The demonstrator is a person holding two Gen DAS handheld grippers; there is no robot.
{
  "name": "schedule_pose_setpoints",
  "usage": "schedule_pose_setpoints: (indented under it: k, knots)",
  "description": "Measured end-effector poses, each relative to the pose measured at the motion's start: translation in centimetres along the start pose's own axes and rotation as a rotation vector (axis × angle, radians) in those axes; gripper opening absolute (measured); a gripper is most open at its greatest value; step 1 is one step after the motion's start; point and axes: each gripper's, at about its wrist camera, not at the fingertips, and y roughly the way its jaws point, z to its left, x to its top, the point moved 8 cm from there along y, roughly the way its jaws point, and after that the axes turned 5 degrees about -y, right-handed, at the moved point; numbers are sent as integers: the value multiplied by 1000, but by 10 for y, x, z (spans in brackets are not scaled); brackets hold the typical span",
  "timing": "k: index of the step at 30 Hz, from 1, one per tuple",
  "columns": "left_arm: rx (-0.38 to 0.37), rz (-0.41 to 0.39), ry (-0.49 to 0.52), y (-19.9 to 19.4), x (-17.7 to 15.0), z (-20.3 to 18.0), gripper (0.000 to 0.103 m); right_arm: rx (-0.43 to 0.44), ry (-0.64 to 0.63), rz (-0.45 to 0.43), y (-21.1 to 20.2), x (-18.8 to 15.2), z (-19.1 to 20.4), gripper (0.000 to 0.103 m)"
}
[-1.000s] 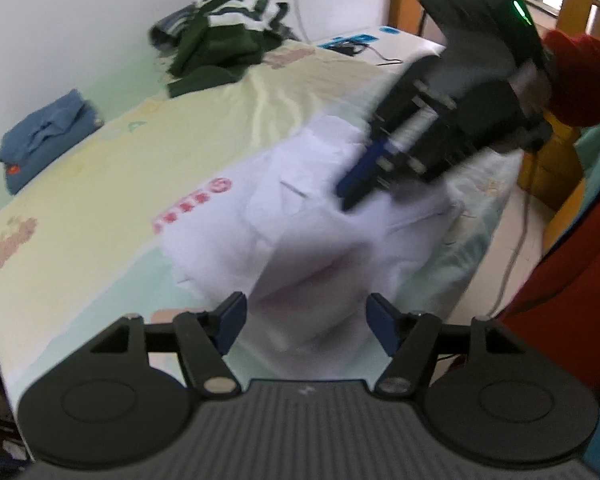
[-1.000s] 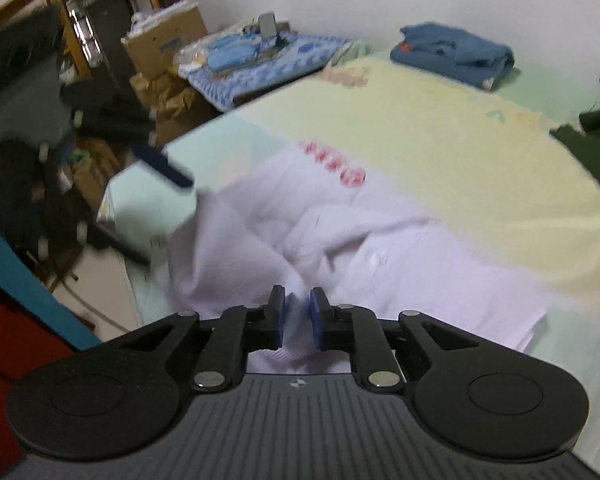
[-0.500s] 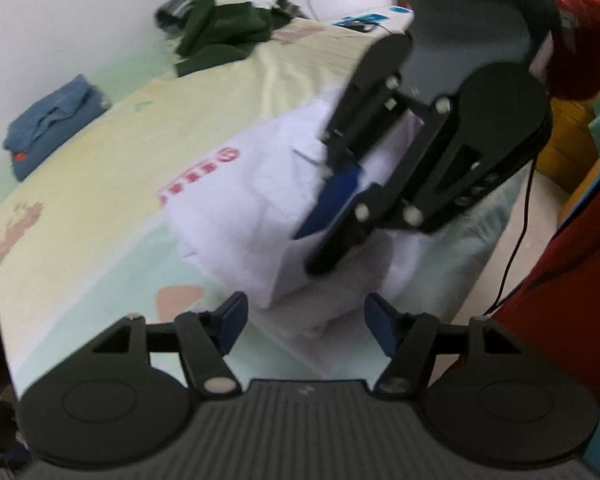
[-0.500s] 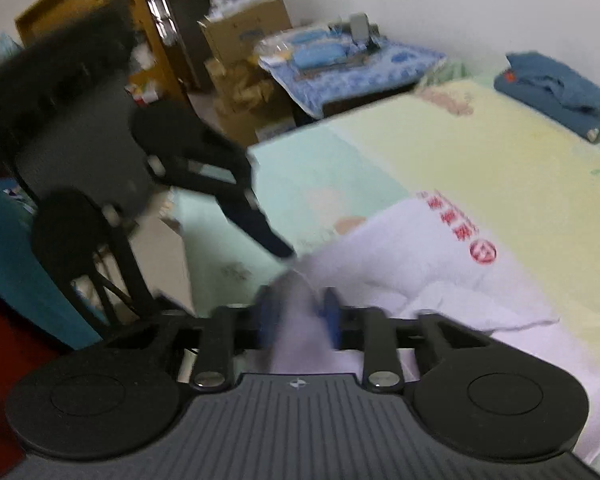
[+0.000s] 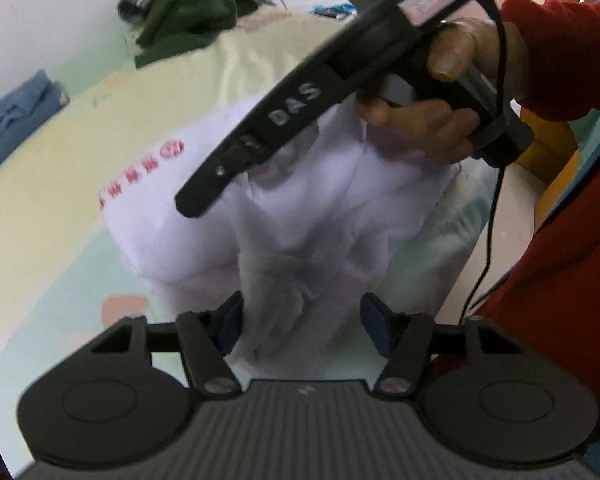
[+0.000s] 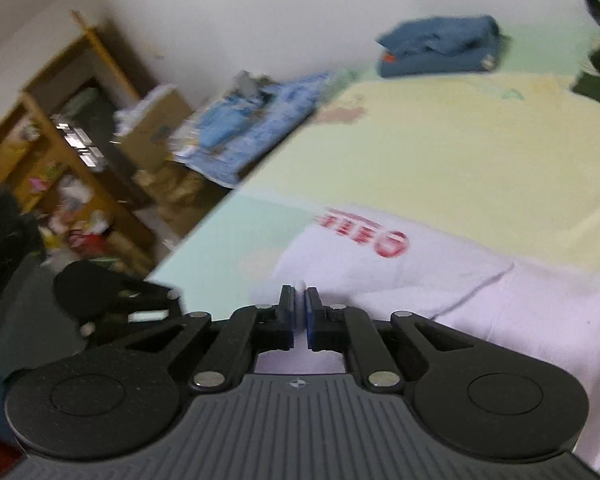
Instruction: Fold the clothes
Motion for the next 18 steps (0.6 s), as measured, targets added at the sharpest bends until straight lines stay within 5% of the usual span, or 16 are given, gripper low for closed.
schedule_pose_setpoints:
  k: [6,11,14,18]
  knots:
    - [-36,22,-47,2,-10,0,64,35,63,0,-4,-2,-8,16]
    - [-55,14,-73,0,-10,0,68,-104,77,-79,-79,-1,-43,22]
    - [-91,4,-146,-6,-6,8,70,-210,43,-21,-131,-25,-61,28]
    - [-131,-23,-219,-11,8,14,75,-227,104,43,-165,-60,-60,37]
